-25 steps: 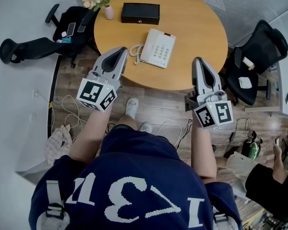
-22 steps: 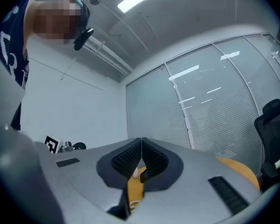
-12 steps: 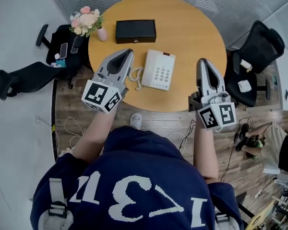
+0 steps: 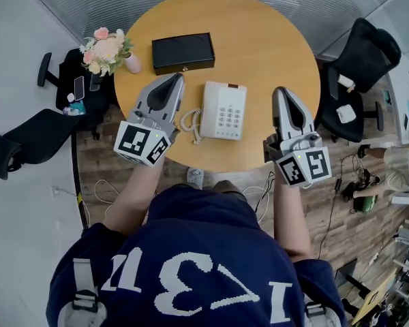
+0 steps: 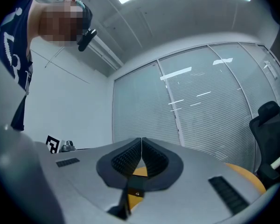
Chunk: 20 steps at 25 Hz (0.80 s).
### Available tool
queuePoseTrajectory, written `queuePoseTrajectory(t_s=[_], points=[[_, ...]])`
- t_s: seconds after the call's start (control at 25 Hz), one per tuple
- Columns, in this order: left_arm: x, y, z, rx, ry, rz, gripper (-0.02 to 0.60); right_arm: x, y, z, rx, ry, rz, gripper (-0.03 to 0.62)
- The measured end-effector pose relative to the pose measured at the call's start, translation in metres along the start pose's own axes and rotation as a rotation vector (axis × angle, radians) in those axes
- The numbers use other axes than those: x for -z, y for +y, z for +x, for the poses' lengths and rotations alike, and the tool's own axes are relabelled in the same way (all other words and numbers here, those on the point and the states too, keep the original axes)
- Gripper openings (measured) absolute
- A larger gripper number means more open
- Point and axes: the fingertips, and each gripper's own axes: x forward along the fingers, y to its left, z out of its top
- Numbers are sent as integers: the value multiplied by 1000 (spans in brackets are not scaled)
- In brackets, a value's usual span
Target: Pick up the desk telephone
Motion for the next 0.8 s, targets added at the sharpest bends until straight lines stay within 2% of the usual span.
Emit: queuePoseTrajectory(t_s=[0.2,0.56,0.8], points=[[13,6,9,-31,23,-14,16,7,-16,9,-18,10,21,28],[6,7,37,-125,7,30,15,-3,-49,42,-144,11,20,28],[11,6,47,-180,3,-1,15,3,-70,53,-170,14,52,29]])
